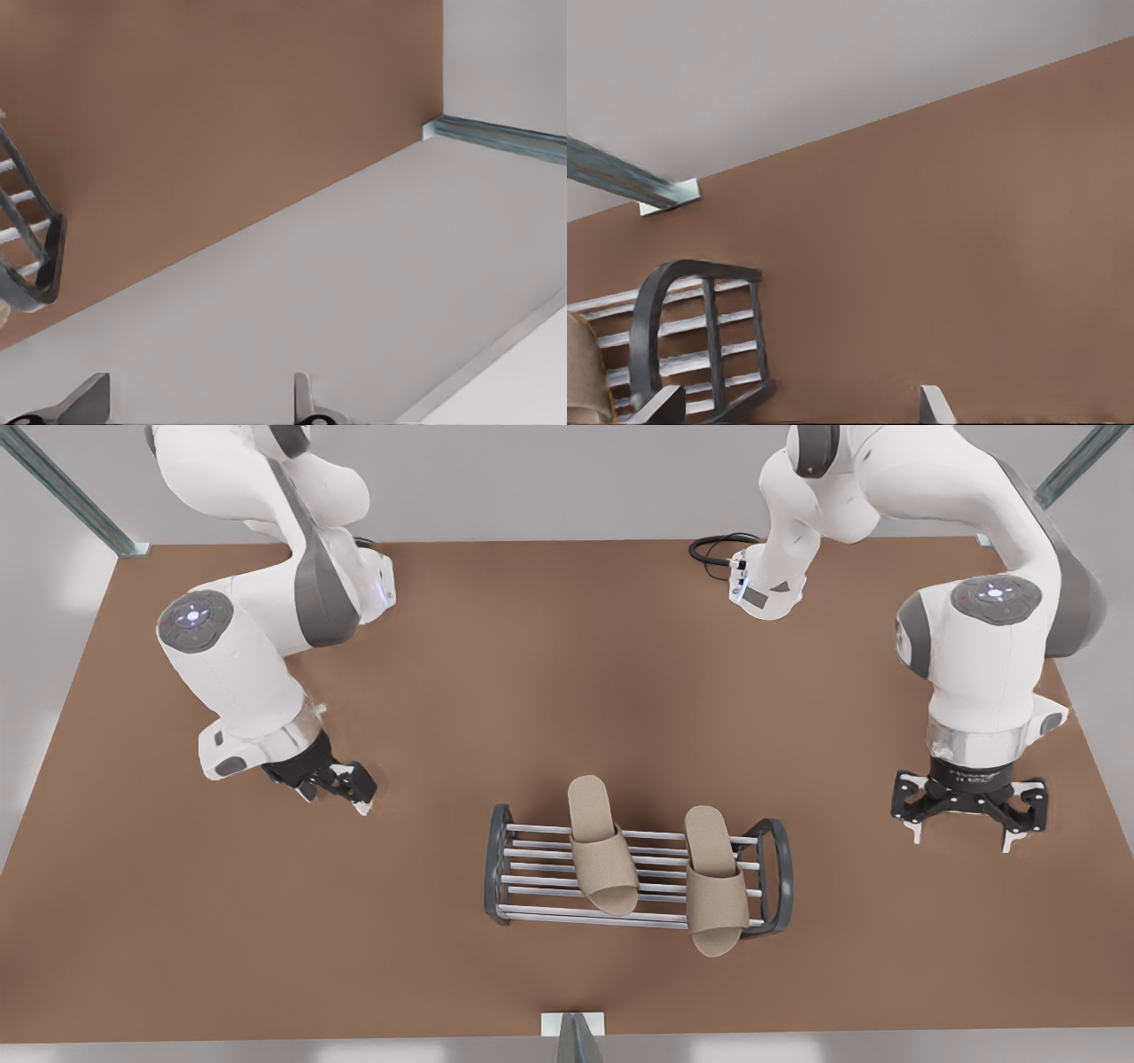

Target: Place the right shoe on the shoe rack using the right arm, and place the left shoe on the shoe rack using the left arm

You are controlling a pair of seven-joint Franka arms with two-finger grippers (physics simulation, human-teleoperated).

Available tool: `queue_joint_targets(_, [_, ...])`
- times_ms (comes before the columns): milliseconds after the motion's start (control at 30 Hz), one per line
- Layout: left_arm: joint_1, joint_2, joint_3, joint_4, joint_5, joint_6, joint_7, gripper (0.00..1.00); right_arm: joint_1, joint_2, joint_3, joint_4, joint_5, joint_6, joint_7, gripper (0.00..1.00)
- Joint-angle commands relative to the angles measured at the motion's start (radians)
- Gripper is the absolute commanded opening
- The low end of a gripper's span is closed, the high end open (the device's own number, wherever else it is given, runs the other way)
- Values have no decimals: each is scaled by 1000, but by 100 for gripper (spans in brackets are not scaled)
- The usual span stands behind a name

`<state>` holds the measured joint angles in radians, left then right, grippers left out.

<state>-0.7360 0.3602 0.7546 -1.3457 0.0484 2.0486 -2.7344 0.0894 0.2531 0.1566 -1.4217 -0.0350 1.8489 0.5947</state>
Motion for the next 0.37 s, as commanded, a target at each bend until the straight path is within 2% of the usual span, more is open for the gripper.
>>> queue_joint_targets(0, [44,-3,-24,-7,-145,-614,3045,100,-63,-35,3,-66,34,-336,-332,100])
queue_joint_targets(33, [93,3,-24,-3,-140,-571,3465,100,-85,-43,9,-74,34,-352,-332,100])
queue_joint_targets(67, [95,10,-23,-1,-136,-562,3353,100,-83,-52,9,-74,34,-361,-343,100])
queue_joint_targets(100, [92,8,-57,-3,-150,-499,2990,100,-85,-51,12,-71,29,-404,-374,100])
queue_joint_targets(133, [99,6,-80,-1,-199,-492,2915,100,-94,-49,11,-69,27,-425,-503,100])
queue_joint_targets(267, [122,17,-78,-3,-288,-439,2909,100,-99,-38,8,-11,26,-471,-515,100])
queue_joint_targets(300, [170,5,-125,5,-285,-433,2908,100,-99,-37,8,-11,26,-471,-513,100])
queue_joint_targets(333, [314,-36,-306,17,-242,-433,2876,100,-97,-35,8,-11,24,-471,-510,100])
